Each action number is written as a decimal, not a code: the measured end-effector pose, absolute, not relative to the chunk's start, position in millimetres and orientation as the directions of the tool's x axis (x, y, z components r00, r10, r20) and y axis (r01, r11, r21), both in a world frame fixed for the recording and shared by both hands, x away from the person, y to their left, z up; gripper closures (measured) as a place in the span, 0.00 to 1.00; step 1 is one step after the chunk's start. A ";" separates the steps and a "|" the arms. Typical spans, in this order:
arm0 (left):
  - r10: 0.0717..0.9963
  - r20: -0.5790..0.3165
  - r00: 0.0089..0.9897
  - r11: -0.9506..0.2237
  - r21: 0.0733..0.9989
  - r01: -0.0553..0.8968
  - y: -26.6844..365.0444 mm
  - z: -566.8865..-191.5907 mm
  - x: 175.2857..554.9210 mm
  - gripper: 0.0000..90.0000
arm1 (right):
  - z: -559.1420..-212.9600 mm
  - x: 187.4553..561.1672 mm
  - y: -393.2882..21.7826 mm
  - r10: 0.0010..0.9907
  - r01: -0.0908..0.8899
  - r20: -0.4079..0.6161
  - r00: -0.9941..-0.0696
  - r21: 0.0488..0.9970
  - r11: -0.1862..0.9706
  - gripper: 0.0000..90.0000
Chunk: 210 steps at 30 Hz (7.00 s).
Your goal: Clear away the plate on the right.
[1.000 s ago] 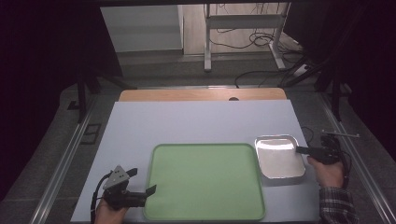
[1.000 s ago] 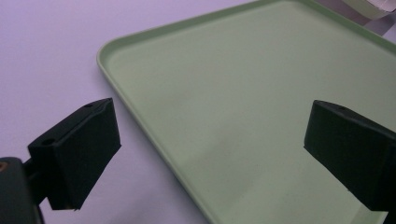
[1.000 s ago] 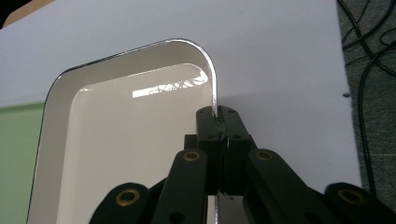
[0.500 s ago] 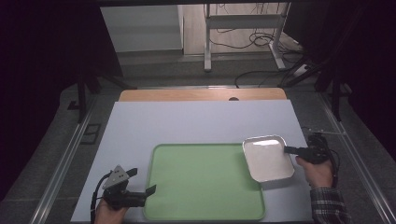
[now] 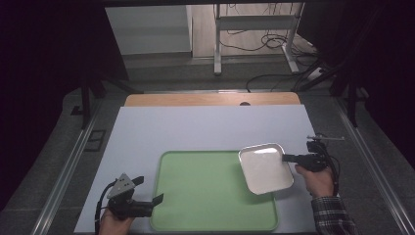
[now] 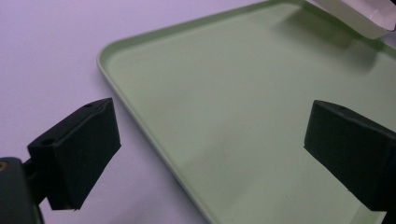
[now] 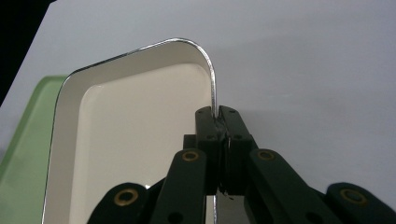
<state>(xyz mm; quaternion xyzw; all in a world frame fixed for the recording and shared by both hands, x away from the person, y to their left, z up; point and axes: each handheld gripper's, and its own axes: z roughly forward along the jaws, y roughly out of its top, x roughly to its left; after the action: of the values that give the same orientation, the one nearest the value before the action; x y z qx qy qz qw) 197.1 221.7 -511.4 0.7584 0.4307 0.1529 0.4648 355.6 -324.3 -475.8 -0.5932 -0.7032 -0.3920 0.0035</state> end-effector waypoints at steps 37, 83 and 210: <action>0.791 -0.168 0.588 -0.202 0.835 0.511 220.6 -511.8 198.2 0.03 | -498.0 368.1 -209.7 0.769 0.855 0.482 -0.420 0.495 0.157 0.98; 0.784 -0.166 0.598 -0.214 0.832 0.511 219.5 -512.6 198.3 0.03 | -486.3 347.0 -176.9 0.698 0.591 0.161 -0.698 0.680 0.434 0.35; 0.774 -0.159 0.613 -0.233 0.828 0.509 217.3 -513.6 197.4 0.03 | -500.1 268.2 -118.0 0.493 0.427 0.084 -0.866 0.637 0.642 0.74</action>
<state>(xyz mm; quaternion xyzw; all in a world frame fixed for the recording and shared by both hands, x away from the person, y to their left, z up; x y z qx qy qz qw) 197.4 217.3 -513.6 0.7719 0.4155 0.1438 0.4591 268.2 -118.0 -500.1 -0.2541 -0.9048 -0.3381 -0.0487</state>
